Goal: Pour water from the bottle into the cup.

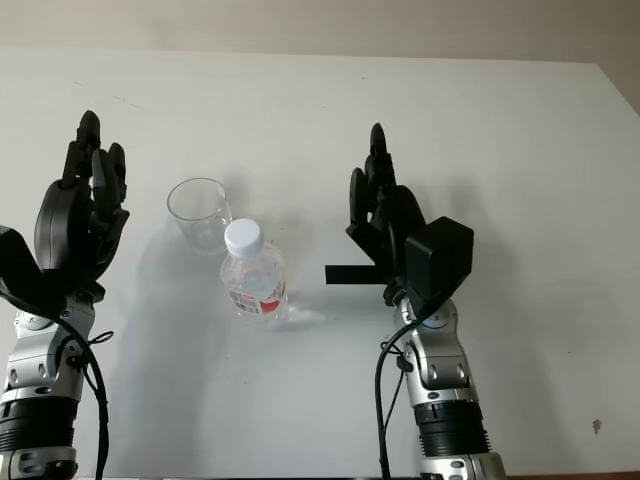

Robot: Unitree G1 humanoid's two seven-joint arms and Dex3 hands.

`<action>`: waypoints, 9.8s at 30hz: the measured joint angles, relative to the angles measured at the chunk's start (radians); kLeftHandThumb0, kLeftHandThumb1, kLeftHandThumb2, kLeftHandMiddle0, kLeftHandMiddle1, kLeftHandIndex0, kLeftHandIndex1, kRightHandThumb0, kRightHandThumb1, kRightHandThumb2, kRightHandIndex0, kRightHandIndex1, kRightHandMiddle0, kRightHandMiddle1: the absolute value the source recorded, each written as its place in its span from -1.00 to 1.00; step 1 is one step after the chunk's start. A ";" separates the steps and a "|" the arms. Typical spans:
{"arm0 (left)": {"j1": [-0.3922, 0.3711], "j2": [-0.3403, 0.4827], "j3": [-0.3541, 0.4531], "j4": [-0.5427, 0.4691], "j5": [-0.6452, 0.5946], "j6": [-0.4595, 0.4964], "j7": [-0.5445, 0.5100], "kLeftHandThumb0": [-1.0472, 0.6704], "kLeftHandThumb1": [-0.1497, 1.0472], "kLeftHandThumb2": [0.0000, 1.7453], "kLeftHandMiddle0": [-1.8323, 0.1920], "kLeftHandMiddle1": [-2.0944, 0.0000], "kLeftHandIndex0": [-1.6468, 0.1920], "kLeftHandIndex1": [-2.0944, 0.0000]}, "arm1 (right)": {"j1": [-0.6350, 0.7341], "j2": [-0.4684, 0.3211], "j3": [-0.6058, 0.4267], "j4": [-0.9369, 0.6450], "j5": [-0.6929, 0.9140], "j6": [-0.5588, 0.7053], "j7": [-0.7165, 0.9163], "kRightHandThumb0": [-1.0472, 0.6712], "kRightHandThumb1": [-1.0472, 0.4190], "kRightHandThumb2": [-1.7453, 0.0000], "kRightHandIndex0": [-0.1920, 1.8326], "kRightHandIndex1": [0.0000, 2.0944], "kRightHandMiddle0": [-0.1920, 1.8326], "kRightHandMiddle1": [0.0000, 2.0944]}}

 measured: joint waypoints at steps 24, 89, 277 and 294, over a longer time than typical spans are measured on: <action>-0.005 -0.008 0.002 0.020 0.005 -0.021 -0.003 -0.62 1.00 -0.24 0.89 0.94 0.92 0.94 | 0.003 -0.225 -0.032 0.064 0.194 -0.161 0.595 -1.00 -0.84 0.95 -1.00 -1.00 -1.00 -1.00; -0.006 0.004 0.007 0.020 0.009 -0.002 0.000 -0.63 1.00 -0.24 0.91 0.95 0.94 0.95 | -0.220 -0.157 0.212 0.299 0.102 0.002 0.885 -0.76 -0.47 0.94 -0.76 0.21 -0.85 0.30; -0.005 -0.007 0.023 0.070 0.014 -0.069 0.024 -0.61 1.00 -0.23 0.88 0.95 0.91 0.95 | -0.774 -0.120 0.069 0.986 -0.161 -0.409 -0.160 0.08 -1.00 0.64 0.61 1.00 0.42 1.00; 0.018 -0.004 0.039 0.057 -0.001 -0.061 -0.005 -0.61 1.00 -0.21 0.92 0.96 0.95 0.97 | -0.381 -0.142 -0.062 0.325 0.089 0.204 0.190 0.02 -1.00 0.62 0.70 1.00 0.43 1.00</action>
